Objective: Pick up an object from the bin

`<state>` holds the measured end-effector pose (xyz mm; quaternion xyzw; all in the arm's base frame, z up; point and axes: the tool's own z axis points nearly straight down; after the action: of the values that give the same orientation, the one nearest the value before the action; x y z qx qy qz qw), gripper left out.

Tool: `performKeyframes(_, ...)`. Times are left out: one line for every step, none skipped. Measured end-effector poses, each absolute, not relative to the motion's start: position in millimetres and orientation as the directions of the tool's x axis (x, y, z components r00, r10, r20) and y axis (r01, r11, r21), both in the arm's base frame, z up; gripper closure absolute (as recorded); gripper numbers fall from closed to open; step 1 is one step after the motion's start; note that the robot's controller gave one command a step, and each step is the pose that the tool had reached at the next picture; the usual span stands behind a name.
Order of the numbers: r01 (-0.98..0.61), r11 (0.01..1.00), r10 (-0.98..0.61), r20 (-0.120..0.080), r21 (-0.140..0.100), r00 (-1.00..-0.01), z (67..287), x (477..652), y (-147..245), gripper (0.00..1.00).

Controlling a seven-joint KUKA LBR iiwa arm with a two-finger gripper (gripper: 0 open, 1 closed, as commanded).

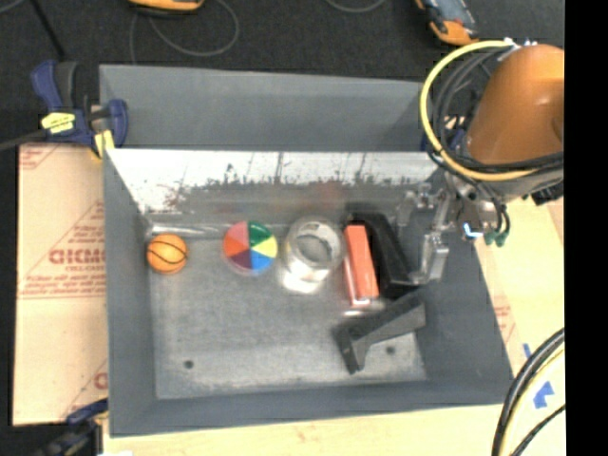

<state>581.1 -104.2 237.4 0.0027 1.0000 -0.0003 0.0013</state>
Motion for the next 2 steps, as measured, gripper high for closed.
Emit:
performKeyframes(-0.021,1.0,-0.021,-0.006,-0.002,-1.0,248.6,579.8,-66.7,0.0)
performKeyframes(-0.028,1.0,-0.028,-0.008,-0.001,-1.0,189.1,529.2,-91.5,0.0)
